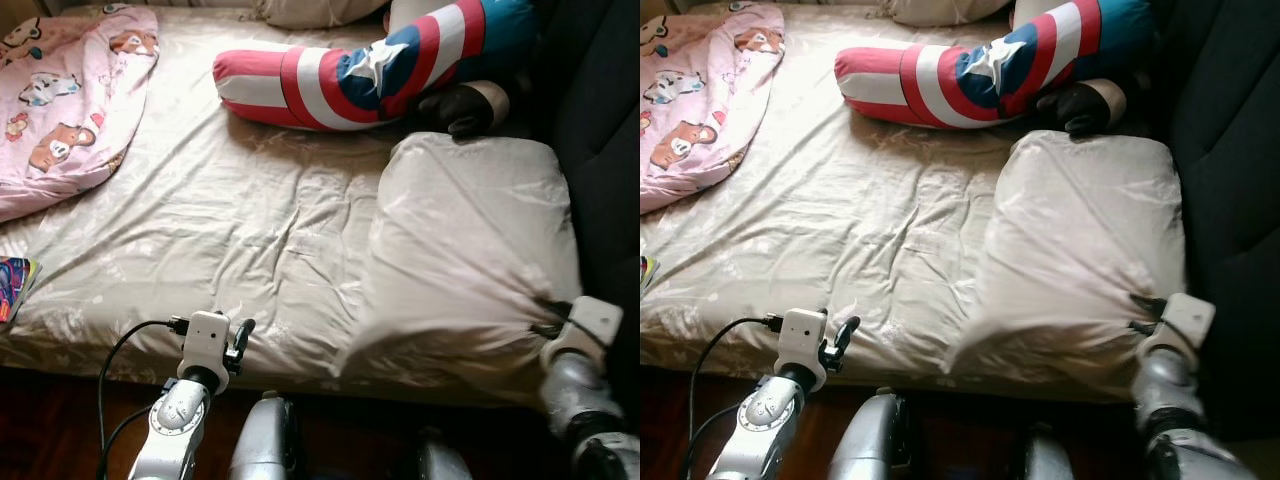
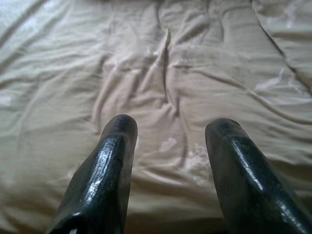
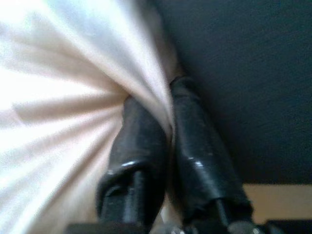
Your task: Clean up the room
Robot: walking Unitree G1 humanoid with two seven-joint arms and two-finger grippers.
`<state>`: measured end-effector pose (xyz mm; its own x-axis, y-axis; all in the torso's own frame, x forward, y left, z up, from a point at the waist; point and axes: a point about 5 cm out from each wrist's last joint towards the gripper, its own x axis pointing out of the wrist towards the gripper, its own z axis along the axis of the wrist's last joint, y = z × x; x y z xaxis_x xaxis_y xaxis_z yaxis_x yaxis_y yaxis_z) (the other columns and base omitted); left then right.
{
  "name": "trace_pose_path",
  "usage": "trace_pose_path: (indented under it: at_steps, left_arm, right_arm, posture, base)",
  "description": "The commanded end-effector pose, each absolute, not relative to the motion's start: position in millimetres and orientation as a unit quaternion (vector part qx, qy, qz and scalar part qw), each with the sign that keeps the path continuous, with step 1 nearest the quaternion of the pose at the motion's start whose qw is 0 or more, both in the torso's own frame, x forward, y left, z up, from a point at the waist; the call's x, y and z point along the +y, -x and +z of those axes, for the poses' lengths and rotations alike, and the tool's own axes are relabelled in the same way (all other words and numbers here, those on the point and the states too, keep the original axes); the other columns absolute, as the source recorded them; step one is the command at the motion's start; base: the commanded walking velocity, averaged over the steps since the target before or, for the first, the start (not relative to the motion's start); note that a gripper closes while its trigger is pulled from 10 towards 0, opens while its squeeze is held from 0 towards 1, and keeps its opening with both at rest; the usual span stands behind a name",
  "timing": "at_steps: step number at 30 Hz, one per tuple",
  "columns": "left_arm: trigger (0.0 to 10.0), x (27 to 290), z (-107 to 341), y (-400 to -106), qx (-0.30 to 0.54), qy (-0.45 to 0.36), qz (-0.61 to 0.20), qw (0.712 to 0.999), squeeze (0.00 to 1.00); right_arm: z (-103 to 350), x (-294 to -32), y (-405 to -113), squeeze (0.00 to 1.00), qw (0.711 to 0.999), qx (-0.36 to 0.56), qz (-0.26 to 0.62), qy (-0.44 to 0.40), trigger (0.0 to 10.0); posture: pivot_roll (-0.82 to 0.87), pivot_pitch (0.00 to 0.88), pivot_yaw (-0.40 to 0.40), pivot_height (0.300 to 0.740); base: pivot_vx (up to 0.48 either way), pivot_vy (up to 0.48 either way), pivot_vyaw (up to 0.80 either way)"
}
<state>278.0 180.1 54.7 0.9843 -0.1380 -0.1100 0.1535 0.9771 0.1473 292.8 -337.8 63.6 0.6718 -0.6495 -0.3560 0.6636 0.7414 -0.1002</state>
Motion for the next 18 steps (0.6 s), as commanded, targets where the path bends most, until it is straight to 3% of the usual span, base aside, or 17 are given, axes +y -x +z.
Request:
trace_pose_path:
  at_steps: [1, 7, 13, 18]
  left_arm:
    - [10.0, 185.5, 47.9, -274.6, 0.064, -0.074, -0.063, 0.993, 0.00]
    - [10.0, 189.3, 47.2, -274.9, 0.063, -0.073, -0.059, 0.994, 0.00]
    - [10.0, 191.1, 46.8, -274.6, 0.065, -0.076, -0.061, 0.993, 0.00]
    - [10.0, 190.1, 47.1, -275.8, 0.064, -0.076, -0.063, 0.993, 0.00]
  right_arm:
    - [81.1, -361.6, -287.7, 0.00, 0.902, 0.158, -0.402, -0.022, 10.0]
    - [91.6, -376.7, -282.9, 0.00, 0.894, 0.148, -0.424, -0.011, 10.0]
    - [93.8, -375.9, -284.9, 0.00, 0.895, 0.138, -0.424, -0.016, 10.0]
    - [89.1, -348.6, -302.5, 0.00, 0.934, 0.124, -0.333, -0.042, 10.0]
  posture:
    - [0.05, 0.136, -0.010, 0.652]
    - [0.05, 0.157, 0.001, 0.652]
    - [0.05, 0.168, 0.011, 0.652]
    - [0.05, 0.174, 0.014, 0.652]
  base:
    - [0.000, 0.000, 0.00]
    - [0.000, 0.000, 0.00]
    - [0.000, 0.000, 0.00]
    - [0.000, 0.000, 0.00]
